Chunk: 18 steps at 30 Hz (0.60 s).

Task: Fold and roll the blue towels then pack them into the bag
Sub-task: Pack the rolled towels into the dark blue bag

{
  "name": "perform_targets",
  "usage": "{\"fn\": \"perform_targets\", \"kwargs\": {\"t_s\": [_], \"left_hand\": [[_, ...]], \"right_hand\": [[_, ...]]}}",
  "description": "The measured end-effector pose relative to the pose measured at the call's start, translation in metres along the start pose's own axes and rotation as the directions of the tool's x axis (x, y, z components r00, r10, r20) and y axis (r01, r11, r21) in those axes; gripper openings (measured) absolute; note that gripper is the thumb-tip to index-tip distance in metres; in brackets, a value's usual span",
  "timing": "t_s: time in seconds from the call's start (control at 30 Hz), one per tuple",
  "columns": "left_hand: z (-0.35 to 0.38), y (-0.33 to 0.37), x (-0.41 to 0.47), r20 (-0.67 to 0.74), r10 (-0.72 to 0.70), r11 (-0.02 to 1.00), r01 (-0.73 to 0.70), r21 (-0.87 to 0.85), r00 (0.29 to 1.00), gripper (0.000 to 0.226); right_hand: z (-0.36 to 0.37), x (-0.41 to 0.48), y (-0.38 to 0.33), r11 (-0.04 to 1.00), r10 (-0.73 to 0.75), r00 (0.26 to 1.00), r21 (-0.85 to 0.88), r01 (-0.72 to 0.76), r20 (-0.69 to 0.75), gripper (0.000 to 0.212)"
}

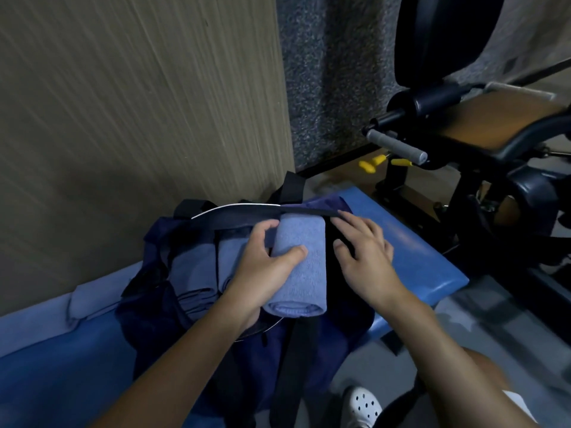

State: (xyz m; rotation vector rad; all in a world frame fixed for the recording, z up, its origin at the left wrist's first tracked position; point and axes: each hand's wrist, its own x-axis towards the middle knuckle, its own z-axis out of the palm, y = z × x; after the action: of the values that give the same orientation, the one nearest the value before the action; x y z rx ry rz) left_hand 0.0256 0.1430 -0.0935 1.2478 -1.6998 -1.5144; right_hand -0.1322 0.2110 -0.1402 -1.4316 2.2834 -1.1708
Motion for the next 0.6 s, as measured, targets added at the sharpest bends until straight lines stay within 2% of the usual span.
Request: {"fn": "perform_targets", "kwargs": {"t_s": [0.1,0.2,0.3,0.4,0.5,0.6], "left_hand": [[0.006,0.004,0.012,0.003,-0.009,0.999,0.008,0.047,1.0,0.04],[0.013,0.006,0.025,0.026,-0.04,0.994,0.037,0.099,0.999,0.047],[0.02,0.011,0.039,0.034,-0.043,0.994,0.039,0.103,0.999,0.038],[0.029,0.01,0.047,-0.083,-0.032,0.998,0.037,0.055,0.996,0.032],[0.038,0.0,0.047,-0.208,0.049,0.997,-0.034,0.071,0.977,0.034],[0.041,-0.007,0.044,-0.191,0.146,0.981,-0.116,0.157,0.971,0.035]], "right_hand": [[-0.004,0.004,0.002,0.983,-0.002,0.999,0.182,0.008,-0.032,0.044],[-0.01,0.005,-0.003,0.943,-0.032,0.996,0.327,0.056,-0.078,0.038],[-0.012,0.005,-0.006,0.929,-0.053,0.991,0.357,0.095,-0.126,0.034],[-0.01,0.006,-0.006,0.916,-0.063,0.983,0.381,0.126,-0.174,0.032],[-0.007,0.008,-0.005,0.919,-0.068,0.976,0.367,0.141,-0.206,0.034],[-0.004,0.01,-0.002,0.932,-0.064,0.971,0.334,0.14,-0.229,0.035]]}}
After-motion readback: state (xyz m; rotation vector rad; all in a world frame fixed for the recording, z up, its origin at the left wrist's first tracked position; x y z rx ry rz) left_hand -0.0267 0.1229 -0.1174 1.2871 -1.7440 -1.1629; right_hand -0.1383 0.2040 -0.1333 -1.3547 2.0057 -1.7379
